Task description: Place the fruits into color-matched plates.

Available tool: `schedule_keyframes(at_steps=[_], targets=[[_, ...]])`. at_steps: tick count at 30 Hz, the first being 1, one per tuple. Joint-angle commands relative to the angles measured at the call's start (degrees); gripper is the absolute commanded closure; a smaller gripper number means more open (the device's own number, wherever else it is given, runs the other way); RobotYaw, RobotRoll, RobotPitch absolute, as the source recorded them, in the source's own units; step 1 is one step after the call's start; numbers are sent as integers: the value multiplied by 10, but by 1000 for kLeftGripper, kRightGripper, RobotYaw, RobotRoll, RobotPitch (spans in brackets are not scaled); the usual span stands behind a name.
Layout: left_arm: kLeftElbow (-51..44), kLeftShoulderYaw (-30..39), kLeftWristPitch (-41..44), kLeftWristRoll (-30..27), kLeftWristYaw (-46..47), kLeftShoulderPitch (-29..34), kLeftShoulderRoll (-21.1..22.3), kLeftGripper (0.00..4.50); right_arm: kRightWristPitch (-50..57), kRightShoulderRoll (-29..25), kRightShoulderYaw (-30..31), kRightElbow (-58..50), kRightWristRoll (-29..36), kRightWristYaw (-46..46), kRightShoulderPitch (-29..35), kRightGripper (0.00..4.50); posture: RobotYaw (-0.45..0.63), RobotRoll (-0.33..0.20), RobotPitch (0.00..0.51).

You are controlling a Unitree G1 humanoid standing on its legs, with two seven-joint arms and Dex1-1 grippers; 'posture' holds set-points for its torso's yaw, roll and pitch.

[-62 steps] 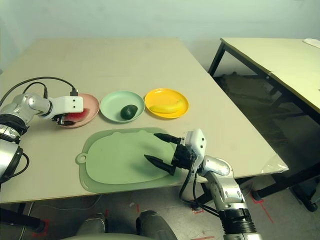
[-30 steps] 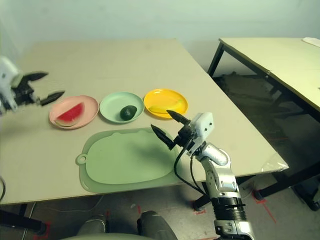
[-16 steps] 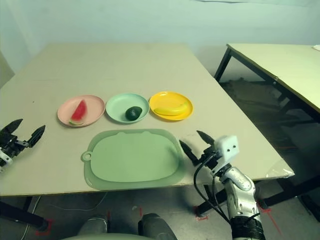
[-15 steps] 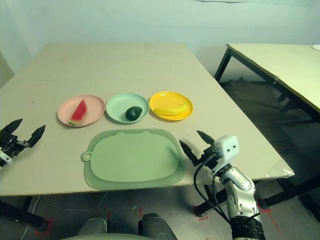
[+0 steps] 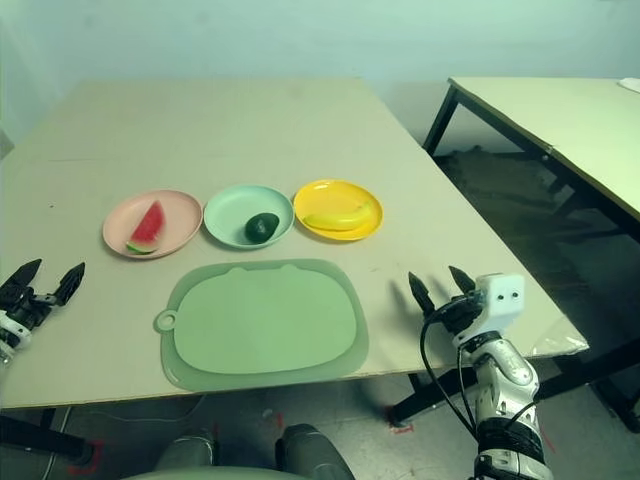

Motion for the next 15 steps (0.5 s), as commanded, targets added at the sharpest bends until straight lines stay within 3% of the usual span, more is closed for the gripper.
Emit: schedule_keyframes(at_steps=[1,6,15], targets=[[5,-7,-3,8,-3,8,8,20,-20,-9,-4,31,-10,-9,-13,0,29,0,53],[-16,-4,0,5,4,25,6,20,-42,-19,-1,71,-19,-7,-30,0,56,0,65],[-36,3,3,-3,16,38,6,20,-65,-17,4,122,-29,-11,-51,0,72,0,40]])
